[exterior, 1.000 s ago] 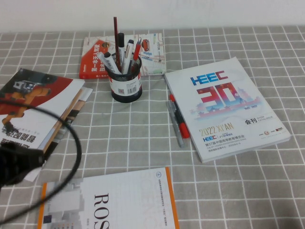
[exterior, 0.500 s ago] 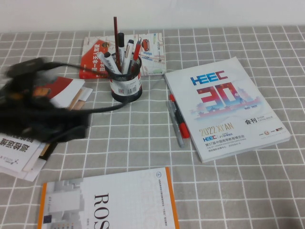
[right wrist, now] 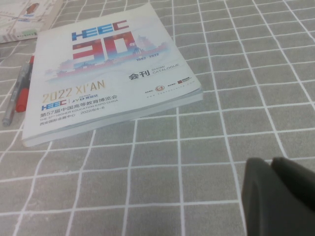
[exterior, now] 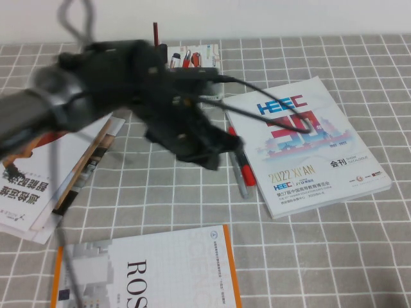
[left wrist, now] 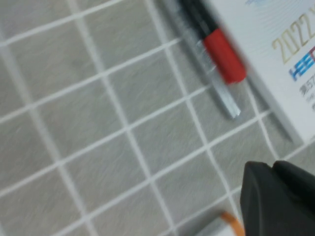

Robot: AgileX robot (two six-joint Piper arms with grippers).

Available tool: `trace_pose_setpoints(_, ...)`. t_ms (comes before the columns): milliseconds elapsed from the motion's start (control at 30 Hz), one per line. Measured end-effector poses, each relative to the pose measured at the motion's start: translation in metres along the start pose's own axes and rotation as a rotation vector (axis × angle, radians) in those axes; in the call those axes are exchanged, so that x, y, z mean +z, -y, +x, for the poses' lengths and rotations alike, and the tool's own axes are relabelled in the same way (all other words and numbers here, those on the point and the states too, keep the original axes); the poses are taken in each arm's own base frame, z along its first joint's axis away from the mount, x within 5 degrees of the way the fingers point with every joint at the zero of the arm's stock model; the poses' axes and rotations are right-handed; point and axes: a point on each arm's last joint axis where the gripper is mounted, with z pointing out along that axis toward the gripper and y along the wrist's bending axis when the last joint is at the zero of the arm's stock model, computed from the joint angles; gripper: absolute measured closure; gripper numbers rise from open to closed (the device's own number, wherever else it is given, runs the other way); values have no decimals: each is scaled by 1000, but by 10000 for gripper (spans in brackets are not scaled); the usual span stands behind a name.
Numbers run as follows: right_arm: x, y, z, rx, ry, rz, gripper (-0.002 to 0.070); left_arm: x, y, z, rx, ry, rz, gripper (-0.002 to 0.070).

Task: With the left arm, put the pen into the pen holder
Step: Pick up the pen on the table

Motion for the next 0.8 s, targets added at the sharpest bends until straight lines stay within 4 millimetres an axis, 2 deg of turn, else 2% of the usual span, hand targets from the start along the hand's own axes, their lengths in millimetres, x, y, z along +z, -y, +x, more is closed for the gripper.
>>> trace_pose_setpoints(133, 0, 0, 0, 0, 0, 0, 691, 21, 14, -18, 36, -62, -34, 675)
trace_pose_setpoints(300, 0, 0, 0, 0, 0, 0, 692, 45, 36, -29, 110, -143, -99, 675)
trace_pose_setpoints(500, 0, 0, 0, 0, 0, 0, 691, 54, 49, -38, 188, -135, -107, 661)
trace_pose_setpoints(600, 0, 0, 0, 0, 0, 0, 691, 55, 44, -41, 205, -130, -114, 582)
trace_pose_setpoints(667, 0, 0, 0, 0, 0, 0, 691, 58, 39, -42, 197, -132, -118, 491)
trace_pose_setpoints(700, 0, 0, 0, 0, 0, 0, 691, 61, 35, -42, 180, -138, -127, 447)
trace_pose_setpoints(800, 0, 0, 0, 0, 0, 0, 691, 67, 22, -45, 63, -122, -156, 373)
